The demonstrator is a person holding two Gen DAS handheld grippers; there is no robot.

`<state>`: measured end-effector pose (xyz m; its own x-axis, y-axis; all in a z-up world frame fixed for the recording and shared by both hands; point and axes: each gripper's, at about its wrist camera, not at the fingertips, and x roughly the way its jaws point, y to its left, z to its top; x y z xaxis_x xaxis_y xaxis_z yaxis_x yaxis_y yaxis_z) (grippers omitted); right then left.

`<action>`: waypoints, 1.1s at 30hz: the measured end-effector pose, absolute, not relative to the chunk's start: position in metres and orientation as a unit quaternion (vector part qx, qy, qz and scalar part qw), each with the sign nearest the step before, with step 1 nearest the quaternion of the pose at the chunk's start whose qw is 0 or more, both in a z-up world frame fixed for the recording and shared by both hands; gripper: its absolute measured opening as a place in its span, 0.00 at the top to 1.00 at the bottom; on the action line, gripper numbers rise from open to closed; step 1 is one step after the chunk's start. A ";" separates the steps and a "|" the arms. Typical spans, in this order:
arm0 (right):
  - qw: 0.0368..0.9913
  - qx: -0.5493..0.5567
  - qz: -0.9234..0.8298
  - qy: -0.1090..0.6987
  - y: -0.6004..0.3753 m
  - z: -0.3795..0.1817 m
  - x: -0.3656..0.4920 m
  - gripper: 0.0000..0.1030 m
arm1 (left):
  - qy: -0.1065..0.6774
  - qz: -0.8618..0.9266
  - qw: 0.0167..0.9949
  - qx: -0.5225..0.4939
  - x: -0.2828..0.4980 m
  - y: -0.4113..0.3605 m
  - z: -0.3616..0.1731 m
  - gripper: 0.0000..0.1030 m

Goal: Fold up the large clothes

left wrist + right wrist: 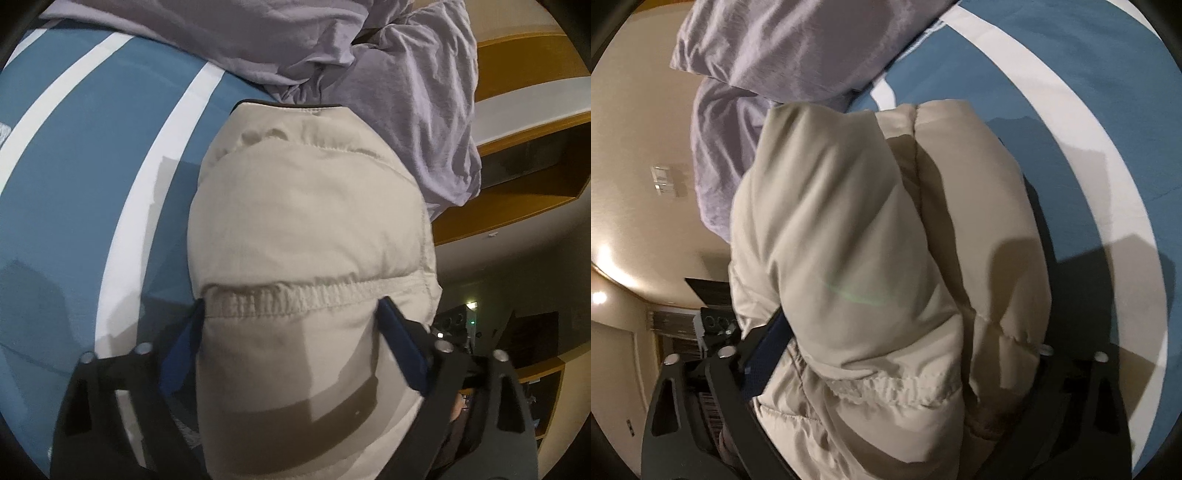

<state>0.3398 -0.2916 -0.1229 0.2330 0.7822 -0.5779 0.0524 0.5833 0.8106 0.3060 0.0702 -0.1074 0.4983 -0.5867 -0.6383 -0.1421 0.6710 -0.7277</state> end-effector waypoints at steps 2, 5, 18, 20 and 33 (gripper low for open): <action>0.690 0.380 0.273 0.552 -0.289 -0.122 0.343 0.22 | 0.475 -0.145 0.782 -0.378 0.309 0.074 -0.101 0.24; 0.690 0.378 0.284 0.548 -0.277 -0.118 0.354 0.30 | 0.467 -0.139 0.790 -0.372 0.317 0.083 -0.092 0.26; 0.693 0.345 0.315 0.549 -0.202 -0.107 0.429 0.34 | 0.441 -0.077 0.819 -0.358 0.362 0.160 -0.070 0.26; 0.701 0.335 0.307 0.550 -0.193 -0.109 0.437 0.34 | 0.442 -0.061 0.825 -0.347 0.370 0.167 -0.071 0.25; 0.784 0.255 0.212 0.524 -0.233 -0.074 0.440 0.12 | 0.415 0.023 0.885 -0.209 0.380 0.159 -0.050 0.15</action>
<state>0.4404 -0.2335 -0.0737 0.3599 0.6002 -0.7143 -0.0649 0.7798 0.6226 0.3804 0.1595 -0.0496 0.6542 -0.1337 -0.7444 -0.2136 0.9115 -0.3514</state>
